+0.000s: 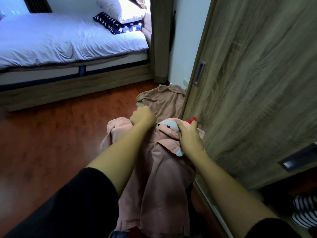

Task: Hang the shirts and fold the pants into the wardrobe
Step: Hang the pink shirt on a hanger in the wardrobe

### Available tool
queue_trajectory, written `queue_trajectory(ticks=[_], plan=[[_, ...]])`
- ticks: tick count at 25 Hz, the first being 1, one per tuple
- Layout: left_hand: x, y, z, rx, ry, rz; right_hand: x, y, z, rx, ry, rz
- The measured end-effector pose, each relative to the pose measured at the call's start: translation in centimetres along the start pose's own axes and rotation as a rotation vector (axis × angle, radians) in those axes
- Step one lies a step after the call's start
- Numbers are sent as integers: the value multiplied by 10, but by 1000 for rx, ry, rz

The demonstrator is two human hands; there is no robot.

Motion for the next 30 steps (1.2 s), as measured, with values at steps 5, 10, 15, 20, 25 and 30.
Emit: queue_trajectory(ticks=[5,10,15,20,25,30], plan=[[29,-56,103,-944,104,612,2,1,0,-27,2,52],[84,26,142,-625,-102,576,3,3,-3,-22,-10,0],[43,12,93,-374,333,-251,1,2,-5,-20,12,44],[29,10,57,-129,497,-474,4,-1,-11,34,-70,203],[36,-61,30,-143,295,-249,14,-48,-20,197,-188,197],[21,-133,62,-359,199,-136,62,-128,9,35,-302,-75]])
Point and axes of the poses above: each hand's wrist, its own z-axis away from the middle knuckle, its own y-axis out of the palm, x = y × z, the point moved 7 cm from there along -z, towards the middle knuckle, and after that the axes turned 15 degrees about y, right-handed, at the moved point
